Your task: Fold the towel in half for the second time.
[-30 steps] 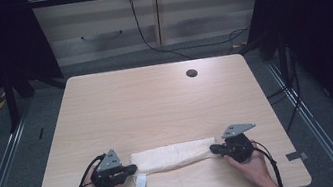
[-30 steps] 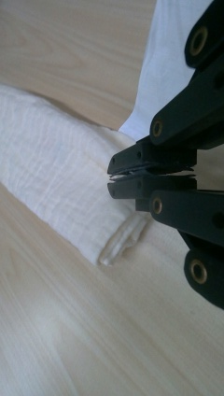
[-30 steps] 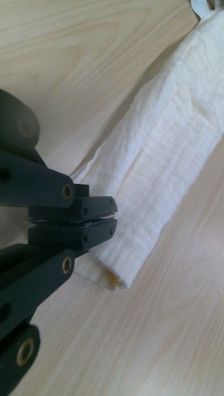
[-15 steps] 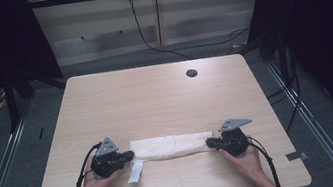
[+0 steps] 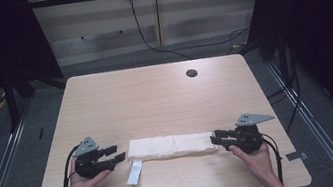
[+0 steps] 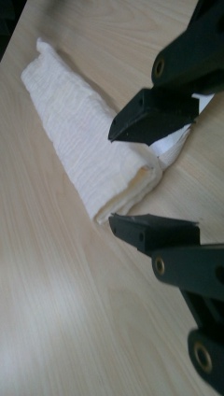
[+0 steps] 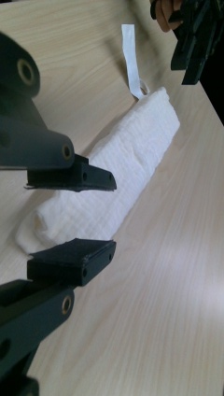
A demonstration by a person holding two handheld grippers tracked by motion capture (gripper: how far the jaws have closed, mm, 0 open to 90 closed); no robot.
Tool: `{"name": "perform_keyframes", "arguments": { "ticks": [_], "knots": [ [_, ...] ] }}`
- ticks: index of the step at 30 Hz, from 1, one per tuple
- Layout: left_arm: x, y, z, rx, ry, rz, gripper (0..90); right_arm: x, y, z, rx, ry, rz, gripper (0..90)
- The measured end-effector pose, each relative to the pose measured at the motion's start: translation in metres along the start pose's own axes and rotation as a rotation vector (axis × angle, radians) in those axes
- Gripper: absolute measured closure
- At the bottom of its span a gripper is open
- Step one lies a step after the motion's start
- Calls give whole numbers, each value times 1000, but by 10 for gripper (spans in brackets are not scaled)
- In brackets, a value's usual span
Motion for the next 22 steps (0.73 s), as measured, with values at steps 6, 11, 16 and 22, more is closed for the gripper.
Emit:
{"name": "perform_keyframes", "arguments": {
  "ticks": [6, 11, 16, 22],
  "knots": [
    [-12, -18, 6, 58, -24, 22, 367, -14, -18, -4, -55, 25, 1, 496],
    [-27, -23, 13, 83, -26, 47, 323, -26, -29, -10, -91, 53, -12, 452],
    [-35, -40, 24, 98, -89, -20, 257, -28, -47, -21, -139, 81, -66, 383],
    [-45, -46, 37, 73, -154, -78, 184, -40, -45, -32, -176, 124, -45, 331]
  ]
}}
Point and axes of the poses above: each handheld gripper's, and its own axes: y roughly forward along the jaws, x roughly out of its top, z roughly to its left, the point moved 1 cm from there along y, roughly forward along the jaws, and after that the axes turned 13 degrees about z, right-handed, at the moved point
